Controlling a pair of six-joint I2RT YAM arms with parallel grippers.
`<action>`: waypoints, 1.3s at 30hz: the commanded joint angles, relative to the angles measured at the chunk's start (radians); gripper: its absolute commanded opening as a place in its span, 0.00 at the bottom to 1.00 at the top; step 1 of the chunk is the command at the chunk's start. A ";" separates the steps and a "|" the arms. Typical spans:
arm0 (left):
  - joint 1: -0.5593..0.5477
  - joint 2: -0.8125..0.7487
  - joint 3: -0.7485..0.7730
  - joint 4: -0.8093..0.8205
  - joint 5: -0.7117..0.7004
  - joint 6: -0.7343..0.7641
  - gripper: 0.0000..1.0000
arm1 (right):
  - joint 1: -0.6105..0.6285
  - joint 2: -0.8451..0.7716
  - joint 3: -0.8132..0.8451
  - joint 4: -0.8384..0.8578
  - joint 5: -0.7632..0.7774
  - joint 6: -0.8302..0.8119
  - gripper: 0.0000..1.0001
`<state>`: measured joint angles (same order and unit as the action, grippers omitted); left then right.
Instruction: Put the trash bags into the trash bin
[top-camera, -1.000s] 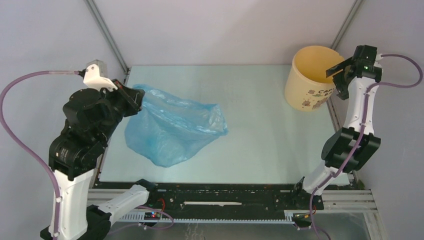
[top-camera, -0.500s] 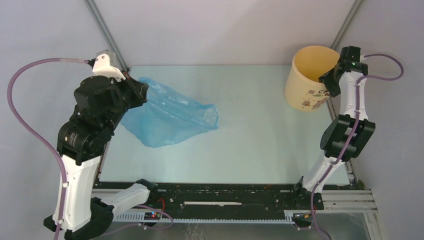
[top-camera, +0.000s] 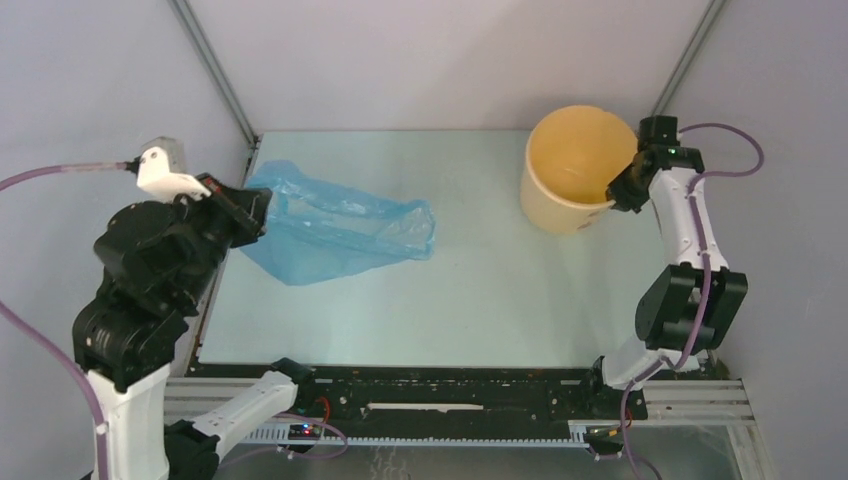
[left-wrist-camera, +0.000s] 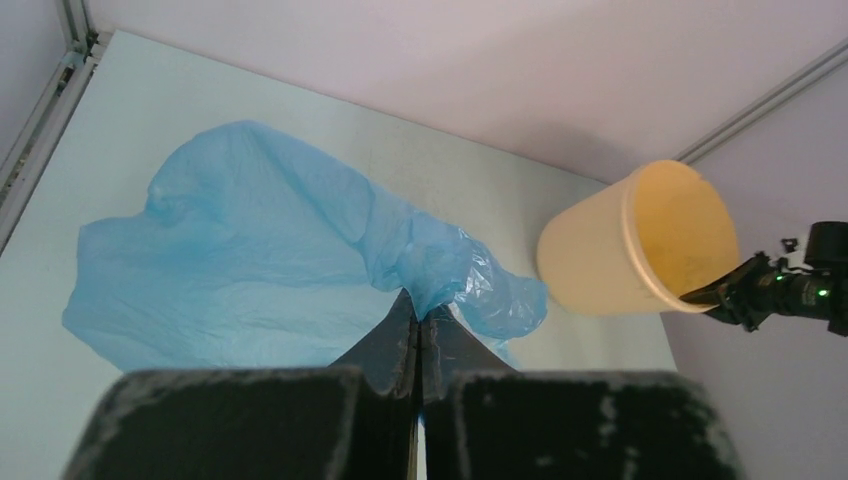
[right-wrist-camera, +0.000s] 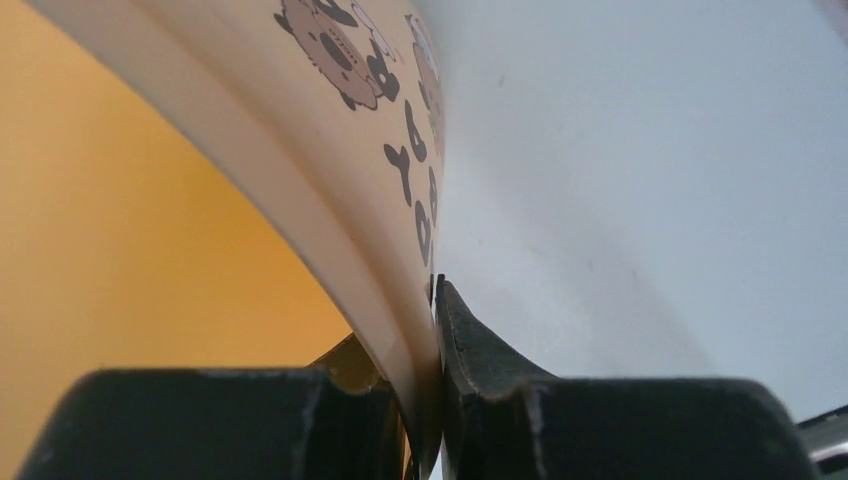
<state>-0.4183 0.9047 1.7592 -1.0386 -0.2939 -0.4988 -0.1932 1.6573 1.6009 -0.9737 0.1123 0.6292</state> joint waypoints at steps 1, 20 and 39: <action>0.003 -0.050 -0.023 -0.017 -0.040 -0.027 0.00 | 0.097 -0.133 -0.053 0.003 -0.063 -0.048 0.07; 0.004 -0.076 0.075 -0.010 0.047 -0.068 0.00 | 0.598 -0.193 -0.108 -0.083 -0.057 -0.145 0.19; 0.004 -0.097 0.170 0.115 0.023 -0.057 0.00 | 0.664 -0.154 0.423 -0.294 -0.097 -0.350 0.91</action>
<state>-0.4183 0.8104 1.9079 -0.9958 -0.2592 -0.5510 0.4320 1.5131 1.8919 -1.2228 0.0444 0.3439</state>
